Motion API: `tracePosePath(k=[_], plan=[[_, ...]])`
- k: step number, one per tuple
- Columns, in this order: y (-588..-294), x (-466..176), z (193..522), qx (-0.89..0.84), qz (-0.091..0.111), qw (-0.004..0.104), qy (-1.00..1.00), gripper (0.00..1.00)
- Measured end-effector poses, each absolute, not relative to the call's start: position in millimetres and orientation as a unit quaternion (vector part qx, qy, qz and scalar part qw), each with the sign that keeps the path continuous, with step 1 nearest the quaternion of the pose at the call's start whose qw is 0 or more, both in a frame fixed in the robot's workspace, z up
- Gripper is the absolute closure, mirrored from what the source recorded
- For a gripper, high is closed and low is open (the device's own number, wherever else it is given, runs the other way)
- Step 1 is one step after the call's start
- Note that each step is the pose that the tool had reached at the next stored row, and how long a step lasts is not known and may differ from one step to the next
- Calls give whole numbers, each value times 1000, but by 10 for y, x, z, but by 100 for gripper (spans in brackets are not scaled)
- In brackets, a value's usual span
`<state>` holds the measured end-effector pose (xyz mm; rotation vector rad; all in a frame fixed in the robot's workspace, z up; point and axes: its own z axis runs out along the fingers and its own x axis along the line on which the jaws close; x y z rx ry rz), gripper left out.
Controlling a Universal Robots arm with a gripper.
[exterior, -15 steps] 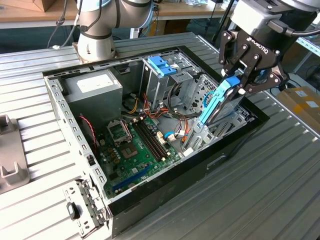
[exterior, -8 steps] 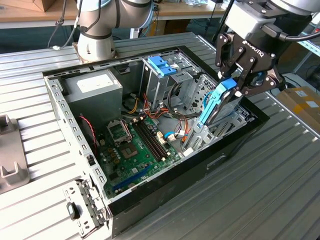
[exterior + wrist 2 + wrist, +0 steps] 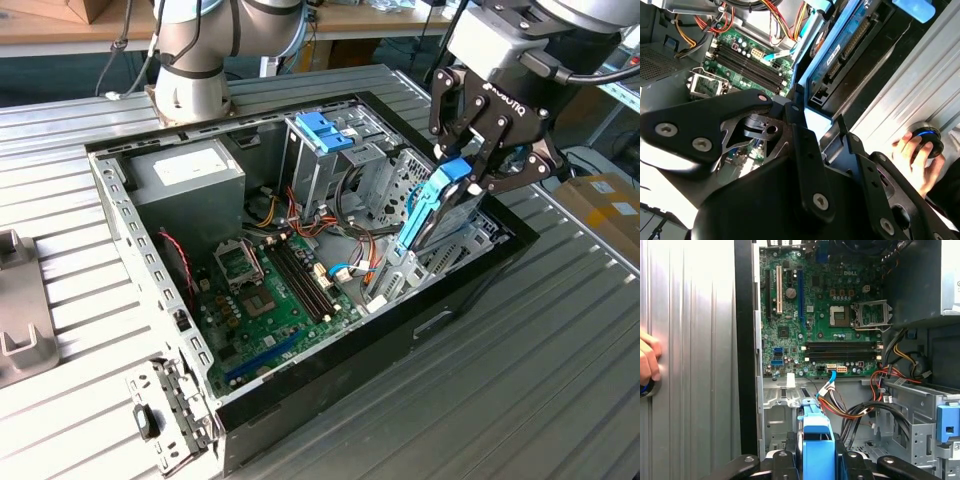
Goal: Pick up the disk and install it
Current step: 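Insert the disk into the insertion slot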
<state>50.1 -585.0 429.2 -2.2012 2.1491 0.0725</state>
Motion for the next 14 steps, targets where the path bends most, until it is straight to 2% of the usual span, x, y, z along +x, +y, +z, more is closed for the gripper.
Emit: tracePosePath(k=[3, 4, 14], plan=[[-5850, 501, 4291, -715, 24, 32, 698, 62], [-5850, 501, 4291, -715, 24, 32, 698, 56], [-5850, 501, 4374, -715, 24, 33, 698, 56]])
